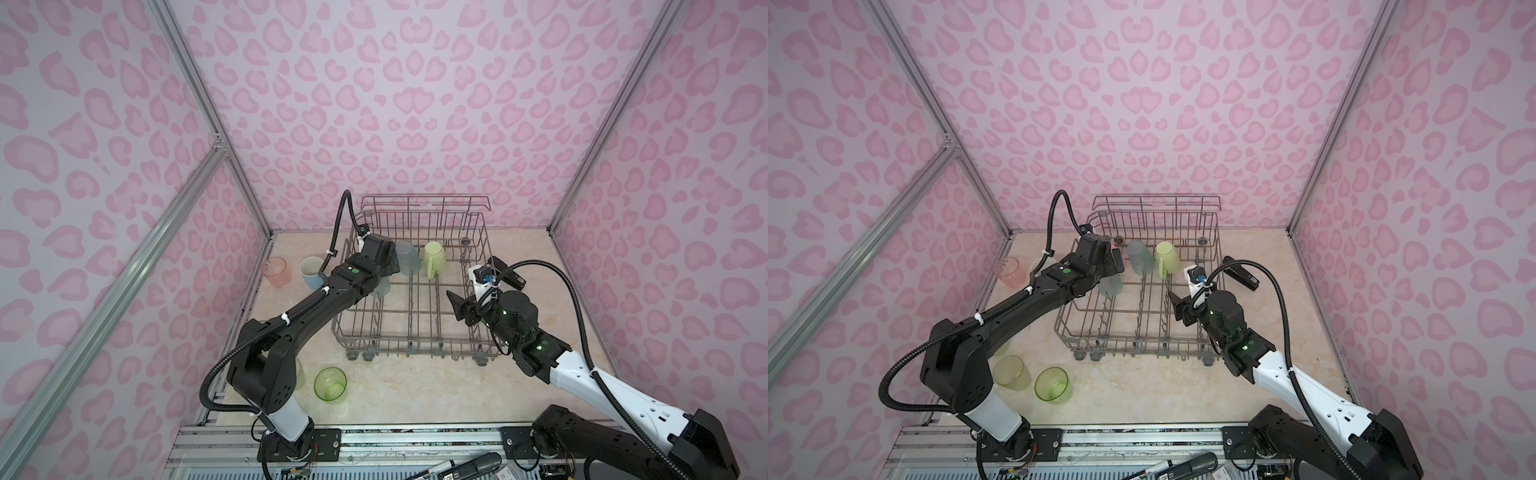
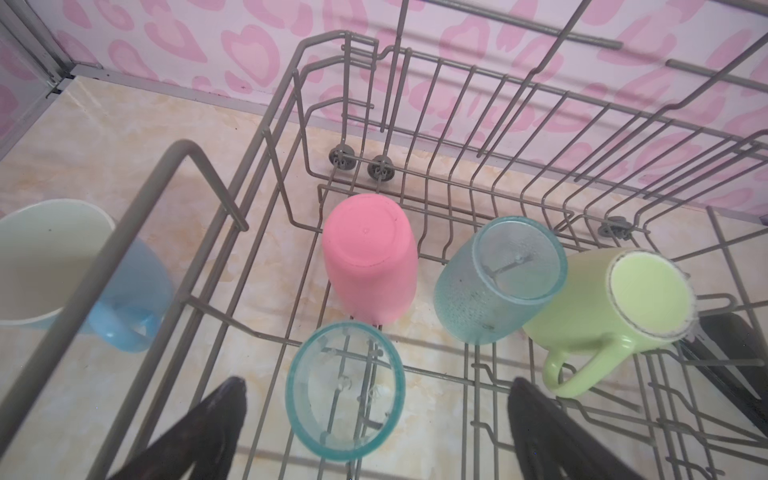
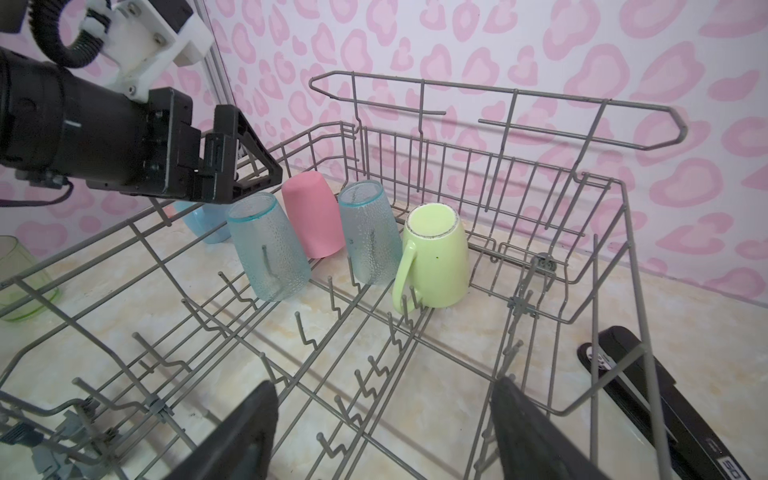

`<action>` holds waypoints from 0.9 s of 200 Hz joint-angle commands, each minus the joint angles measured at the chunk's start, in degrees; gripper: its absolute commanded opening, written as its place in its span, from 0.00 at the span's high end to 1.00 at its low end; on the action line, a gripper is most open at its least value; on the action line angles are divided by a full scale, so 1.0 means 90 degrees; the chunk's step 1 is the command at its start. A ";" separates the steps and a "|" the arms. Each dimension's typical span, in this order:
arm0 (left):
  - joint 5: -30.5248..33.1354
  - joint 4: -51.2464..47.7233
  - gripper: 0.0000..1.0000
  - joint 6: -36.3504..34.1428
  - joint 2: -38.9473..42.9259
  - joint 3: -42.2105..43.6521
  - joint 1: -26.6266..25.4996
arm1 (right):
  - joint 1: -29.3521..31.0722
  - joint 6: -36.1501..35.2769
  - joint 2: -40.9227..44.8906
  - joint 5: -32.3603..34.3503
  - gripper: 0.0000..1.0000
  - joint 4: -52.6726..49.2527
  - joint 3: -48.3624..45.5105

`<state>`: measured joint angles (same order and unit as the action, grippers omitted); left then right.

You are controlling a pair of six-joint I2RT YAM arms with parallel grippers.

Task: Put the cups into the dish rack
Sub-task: 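Open the left gripper and lift it off the teal cup, then move the left gripper toward the green glasses nearer the robot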

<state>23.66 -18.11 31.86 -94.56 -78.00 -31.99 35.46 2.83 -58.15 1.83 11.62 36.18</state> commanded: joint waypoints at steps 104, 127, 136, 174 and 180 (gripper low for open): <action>-0.0238 -0.3906 0.16 0.0047 0.1400 -0.1060 0.0043 | 0.0015 -0.0245 0.0267 -0.0468 0.22 -0.0893 0.0101; -0.0468 -0.4619 0.19 0.0665 0.1777 -0.0856 0.0043 | 0.0019 -0.0365 0.0345 -0.0436 0.22 -0.0987 0.0021; -0.0675 -0.4766 0.20 0.0914 0.2009 -0.0606 0.0039 | 0.0015 -0.0415 0.0391 -0.0473 0.22 -0.0979 -0.0051; -0.0835 -0.5475 0.22 0.1216 0.2914 0.0059 0.0048 | 0.0014 -0.0485 0.0596 -0.0615 0.22 -0.0895 -0.0285; -0.0813 -0.5622 0.23 0.1203 0.3017 0.0063 0.0051 | 0.0015 -0.0498 0.0595 -0.0663 0.22 -0.0900 -0.0295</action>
<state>16.97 -61.56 40.29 -70.74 -78.59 -31.66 35.57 -0.67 -53.19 -2.63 3.36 34.28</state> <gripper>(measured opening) 0.776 0.785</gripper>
